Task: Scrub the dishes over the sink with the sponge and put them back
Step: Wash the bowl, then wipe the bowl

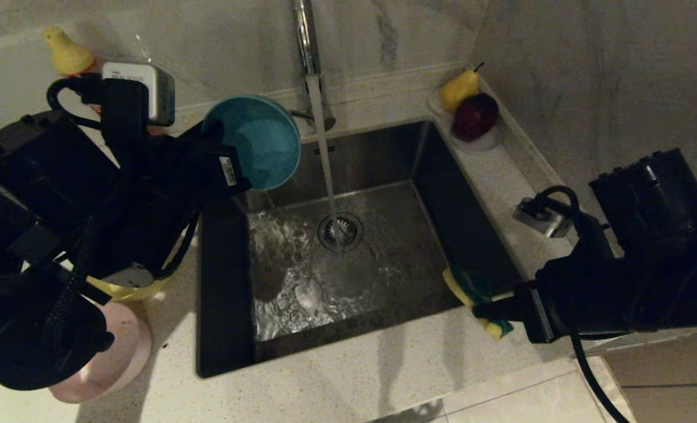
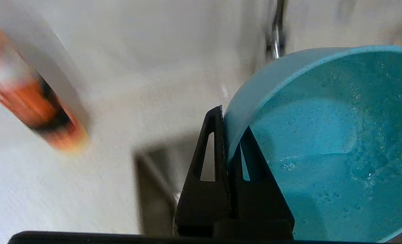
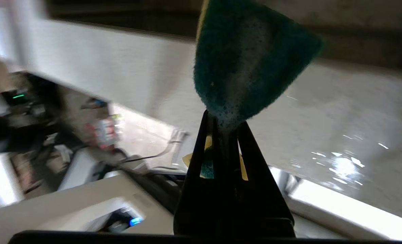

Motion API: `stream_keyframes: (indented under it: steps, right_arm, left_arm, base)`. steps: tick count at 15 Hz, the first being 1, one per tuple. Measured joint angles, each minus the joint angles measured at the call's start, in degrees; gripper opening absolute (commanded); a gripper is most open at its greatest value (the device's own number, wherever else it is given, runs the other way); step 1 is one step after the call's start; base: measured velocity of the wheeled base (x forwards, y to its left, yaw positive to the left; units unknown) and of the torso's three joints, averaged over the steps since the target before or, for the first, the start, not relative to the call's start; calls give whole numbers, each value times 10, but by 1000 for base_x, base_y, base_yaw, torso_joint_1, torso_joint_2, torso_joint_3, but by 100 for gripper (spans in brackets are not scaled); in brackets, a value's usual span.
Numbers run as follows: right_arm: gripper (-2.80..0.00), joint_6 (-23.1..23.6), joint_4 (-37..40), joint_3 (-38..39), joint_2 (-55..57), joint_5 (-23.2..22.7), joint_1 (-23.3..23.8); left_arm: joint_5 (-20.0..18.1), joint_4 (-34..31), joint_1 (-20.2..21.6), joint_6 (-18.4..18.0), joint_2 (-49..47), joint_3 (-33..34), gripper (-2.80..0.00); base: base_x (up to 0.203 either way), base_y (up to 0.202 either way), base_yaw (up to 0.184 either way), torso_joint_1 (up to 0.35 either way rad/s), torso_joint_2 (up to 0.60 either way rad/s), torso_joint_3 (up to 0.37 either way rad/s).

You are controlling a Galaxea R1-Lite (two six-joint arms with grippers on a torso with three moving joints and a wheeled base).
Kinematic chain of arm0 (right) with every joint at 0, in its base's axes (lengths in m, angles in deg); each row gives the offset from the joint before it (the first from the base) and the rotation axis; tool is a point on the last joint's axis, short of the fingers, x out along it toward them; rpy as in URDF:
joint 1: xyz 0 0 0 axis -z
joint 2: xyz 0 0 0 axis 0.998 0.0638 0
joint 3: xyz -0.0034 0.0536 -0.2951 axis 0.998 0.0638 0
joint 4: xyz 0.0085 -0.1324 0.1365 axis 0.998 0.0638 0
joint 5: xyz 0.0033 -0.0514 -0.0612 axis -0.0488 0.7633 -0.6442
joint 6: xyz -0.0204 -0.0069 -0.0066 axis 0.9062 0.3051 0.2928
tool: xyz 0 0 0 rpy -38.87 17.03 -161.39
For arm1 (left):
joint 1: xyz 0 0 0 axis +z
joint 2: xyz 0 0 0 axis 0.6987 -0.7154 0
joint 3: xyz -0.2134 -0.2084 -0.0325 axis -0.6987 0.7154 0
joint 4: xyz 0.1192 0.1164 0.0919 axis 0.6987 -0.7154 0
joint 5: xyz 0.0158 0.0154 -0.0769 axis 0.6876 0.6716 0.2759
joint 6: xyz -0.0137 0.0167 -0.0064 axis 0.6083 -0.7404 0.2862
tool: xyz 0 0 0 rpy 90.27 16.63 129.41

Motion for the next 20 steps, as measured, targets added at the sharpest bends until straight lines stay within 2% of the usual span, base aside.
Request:
stream_keyframes:
  steps: [3,7,10,12,16,18,20]
  right_arm:
    - [-280,0,51,-52,-10,-45,-2]
    - [-280,-7,128,-121,-11,-147,-6]
    - [-280,-30,188,-193,-1,-210,-11]
    - [-280,-41,243,-248,16,-256,-11]
    - [-280,-65,298,-337,60,-287,-31]
    - [-280,-69,313,-374,81,-288,-46]
    - [-280,-70,335,-409,103,-288,-56]
  left_arm:
    - [-3,-142,0,76,25,-31,-280]
    - [-56,-391,-1,209,68,-72,-280]
    - [-83,-544,-31,250,109,-82,-280]
    - [-87,-605,-56,271,122,-81,-280]
    - [-86,-608,-94,331,115,-60,-280]
    - [-84,-571,-103,344,105,-39,-280]
    - [-77,-506,-108,345,88,-8,-280]
  base:
    - [0,0,0,0,0,0]
    - [0,0,0,0,0,0]
    - [0,0,0,0,0,0]
    - [0,0,0,0,0,0]
    - [0,0,0,0,0,0]
    - [0,0,0,0,0,0]
    - [0,0,0,0,0,0]
